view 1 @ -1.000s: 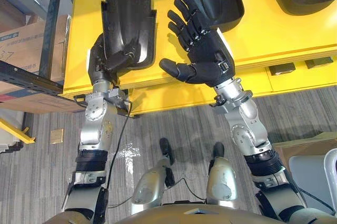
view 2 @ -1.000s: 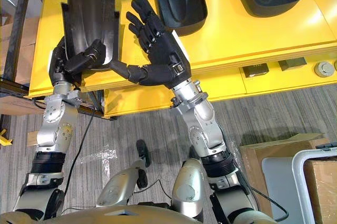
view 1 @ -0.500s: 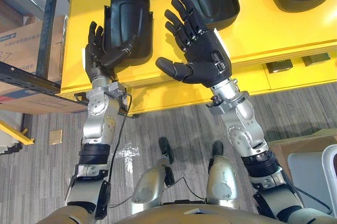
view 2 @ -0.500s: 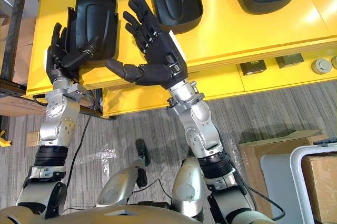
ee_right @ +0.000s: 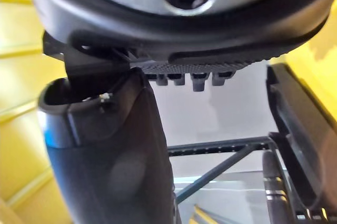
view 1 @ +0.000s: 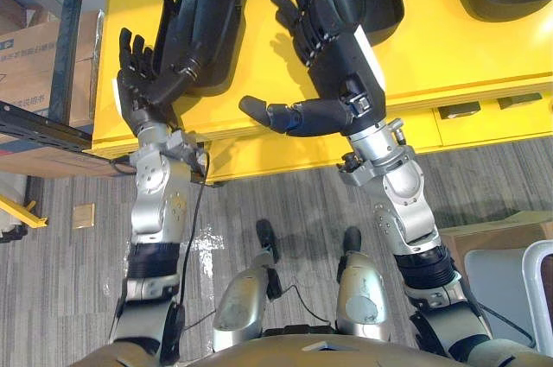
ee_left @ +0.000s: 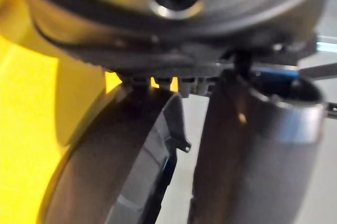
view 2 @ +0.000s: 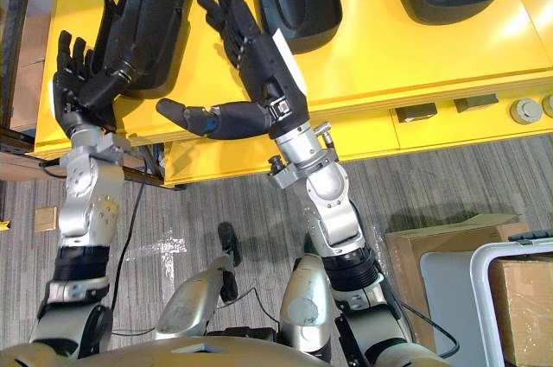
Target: Walk over and take three plastic housings, then place them on the shelf
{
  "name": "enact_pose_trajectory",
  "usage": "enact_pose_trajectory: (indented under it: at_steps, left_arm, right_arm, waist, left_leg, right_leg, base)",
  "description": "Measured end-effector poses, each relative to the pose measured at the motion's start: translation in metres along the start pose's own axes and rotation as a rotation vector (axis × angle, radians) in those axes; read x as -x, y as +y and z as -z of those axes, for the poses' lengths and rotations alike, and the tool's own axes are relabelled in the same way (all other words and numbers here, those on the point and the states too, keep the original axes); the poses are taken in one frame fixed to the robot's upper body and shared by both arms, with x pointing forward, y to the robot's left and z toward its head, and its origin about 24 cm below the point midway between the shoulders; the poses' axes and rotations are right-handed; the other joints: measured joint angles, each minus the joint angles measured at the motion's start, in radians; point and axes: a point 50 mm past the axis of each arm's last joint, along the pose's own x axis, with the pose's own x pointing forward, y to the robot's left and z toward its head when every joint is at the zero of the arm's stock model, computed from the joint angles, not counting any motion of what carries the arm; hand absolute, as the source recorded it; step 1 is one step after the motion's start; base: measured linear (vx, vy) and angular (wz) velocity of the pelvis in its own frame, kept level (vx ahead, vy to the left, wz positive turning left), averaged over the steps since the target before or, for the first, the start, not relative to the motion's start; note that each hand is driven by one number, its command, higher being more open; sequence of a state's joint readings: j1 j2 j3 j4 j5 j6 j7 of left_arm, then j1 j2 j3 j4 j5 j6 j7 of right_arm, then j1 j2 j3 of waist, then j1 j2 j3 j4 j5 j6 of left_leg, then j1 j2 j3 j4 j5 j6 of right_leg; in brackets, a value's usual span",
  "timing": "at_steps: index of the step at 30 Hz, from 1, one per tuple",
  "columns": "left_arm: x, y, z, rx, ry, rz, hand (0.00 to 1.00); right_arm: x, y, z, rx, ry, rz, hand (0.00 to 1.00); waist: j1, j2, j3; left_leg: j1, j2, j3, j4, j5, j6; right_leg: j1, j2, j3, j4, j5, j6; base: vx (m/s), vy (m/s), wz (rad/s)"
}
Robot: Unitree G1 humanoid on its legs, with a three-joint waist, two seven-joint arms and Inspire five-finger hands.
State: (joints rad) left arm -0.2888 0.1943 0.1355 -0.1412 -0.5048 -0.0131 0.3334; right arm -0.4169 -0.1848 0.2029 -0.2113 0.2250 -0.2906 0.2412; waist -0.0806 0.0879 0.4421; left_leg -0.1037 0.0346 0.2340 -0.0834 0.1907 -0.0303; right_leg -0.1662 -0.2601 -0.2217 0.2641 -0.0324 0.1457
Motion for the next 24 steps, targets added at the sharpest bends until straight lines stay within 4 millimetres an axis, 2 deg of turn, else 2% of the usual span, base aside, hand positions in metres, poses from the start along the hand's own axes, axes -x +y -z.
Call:
enact_pose_trajectory:
  at_steps: [5,9,15,18,21,24]
  left_arm:
    - [0.022,-0.004,-0.012,-0.017,-0.001,0.134,1.0]
    - [0.037,0.005,-0.008,-0.036,0.044,0.143,1.0]
    - [0.06,0.026,0.009,-0.104,0.146,0.043,1.0]
    - [0.062,0.028,0.007,-0.112,0.144,0.021,1.0]
    - [0.068,0.033,0.007,-0.144,0.129,0.012,1.0]
    - [0.076,0.038,0.007,-0.134,0.105,-0.009,1.0]
  right_arm:
    - [-0.003,-0.006,-0.015,0.06,-0.07,0.007,1.0]
    - [0.001,-0.003,-0.019,0.117,-0.074,0.003,1.0]
    - [0.011,-0.005,-0.012,0.275,0.01,-0.015,1.0]
    - [0.013,-0.005,-0.009,0.281,0.036,-0.029,1.0]
    - [0.014,-0.001,-0.006,0.363,0.065,-0.074,1.0]
    - [0.015,0.006,0.007,0.44,0.117,-0.095,1.0]
  waist:
    - [0.023,0.0,0.0]
    - [0.028,0.0,-0.002]
    - [0.053,0.003,-0.005]
    - [0.063,0.01,-0.01]
    - [0.076,0.012,-0.012]
    - [0.082,0.011,-0.012]
  left_leg:
    - [0.03,0.005,-0.023,0.0,-0.007,-0.009]
    - [0.051,0.005,-0.036,0.0,-0.011,-0.014]
    - [0.051,0.012,-0.052,-0.001,-0.014,-0.018]
    - [0.044,0.011,-0.059,0.0,-0.013,-0.017]
    - [0.041,0.011,-0.068,0.0,-0.006,-0.008]
    - [0.041,0.011,-0.08,0.0,-0.004,-0.008]
  right_leg:
    - [0.058,0.002,-0.033,-0.024,-0.002,-0.003]
    - [0.098,0.003,-0.052,-0.04,-0.003,-0.004]
    - [0.117,0.015,-0.075,-0.059,-0.004,-0.007]
    - [0.117,0.015,-0.083,-0.06,-0.003,-0.006]
    - [0.122,0.015,-0.092,-0.062,0.0,-0.001]
    - [0.136,0.017,-0.106,-0.074,0.0,-0.001]
  base:
    - [0.03,-0.019,0.11]
    - [0.01,-0.005,0.09]
    - [-0.01,-0.017,0.07]
    - [0.02,-0.019,0.09]
    - [0.04,-0.023,0.09]
    - [0.05,-0.031,0.11]
